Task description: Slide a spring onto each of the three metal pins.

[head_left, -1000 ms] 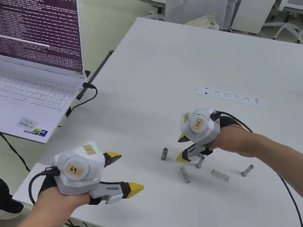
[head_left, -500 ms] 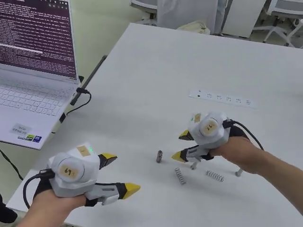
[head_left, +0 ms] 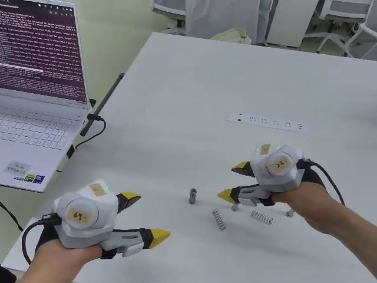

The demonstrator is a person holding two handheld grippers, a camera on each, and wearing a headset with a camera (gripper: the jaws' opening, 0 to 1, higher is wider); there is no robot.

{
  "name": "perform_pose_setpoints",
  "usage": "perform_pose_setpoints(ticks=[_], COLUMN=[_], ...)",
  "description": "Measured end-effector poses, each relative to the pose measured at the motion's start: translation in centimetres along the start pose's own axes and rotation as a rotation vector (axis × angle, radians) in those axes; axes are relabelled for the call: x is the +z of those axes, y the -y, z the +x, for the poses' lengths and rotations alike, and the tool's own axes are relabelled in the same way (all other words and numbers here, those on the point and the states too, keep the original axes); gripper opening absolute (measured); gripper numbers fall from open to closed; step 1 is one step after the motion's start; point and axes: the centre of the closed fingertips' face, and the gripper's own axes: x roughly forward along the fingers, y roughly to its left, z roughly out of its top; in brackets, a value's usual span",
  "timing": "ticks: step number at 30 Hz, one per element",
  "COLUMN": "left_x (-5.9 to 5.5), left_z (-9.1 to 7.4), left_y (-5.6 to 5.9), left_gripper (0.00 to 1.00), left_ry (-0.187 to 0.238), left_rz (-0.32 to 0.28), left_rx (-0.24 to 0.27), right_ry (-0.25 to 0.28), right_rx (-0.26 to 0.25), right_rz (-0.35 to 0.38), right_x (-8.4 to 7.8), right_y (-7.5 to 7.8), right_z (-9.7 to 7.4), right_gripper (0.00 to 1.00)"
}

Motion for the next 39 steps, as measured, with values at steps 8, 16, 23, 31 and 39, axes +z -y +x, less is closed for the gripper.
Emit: perform_pose_setpoints(ticks=[8, 16, 23, 31, 39], left_x=[0.6, 1.1, 1.5, 1.7, 1.6], left_z=[0.4, 1.0, 1.4, 1.6, 1.5], left_y=[0.3, 0.9, 1.1, 1.1, 1.0], left_gripper=[0.57, 0.57, 0.57, 0.57, 0.57], left_ry=[0.003, -0.001, 0.0, -0.002, -0.007], left_rz=[0.013, 0.029, 0.035, 0.04, 0.04], left_rx=[-0.009, -0.025, -0.031, -0.032, -0.032], right_ry=[0.0, 0.001, 0.013, 0.031, 0.043], right_rx=[-0.068, -0.132, -0.172, -0.213, -0.227], right_rz=[0.04, 0.114, 0.176, 0.237, 0.291], right_x=[-2.5, -5.5, -7.2, -8.5, -9.8], right_y=[0.7, 1.4, 1.4, 0.8, -0.7], right_z=[-3.1, -6.4, -8.5, -9.8, -10.4], right_gripper=[0.45, 0.48, 0.5, 0.52, 0.53])
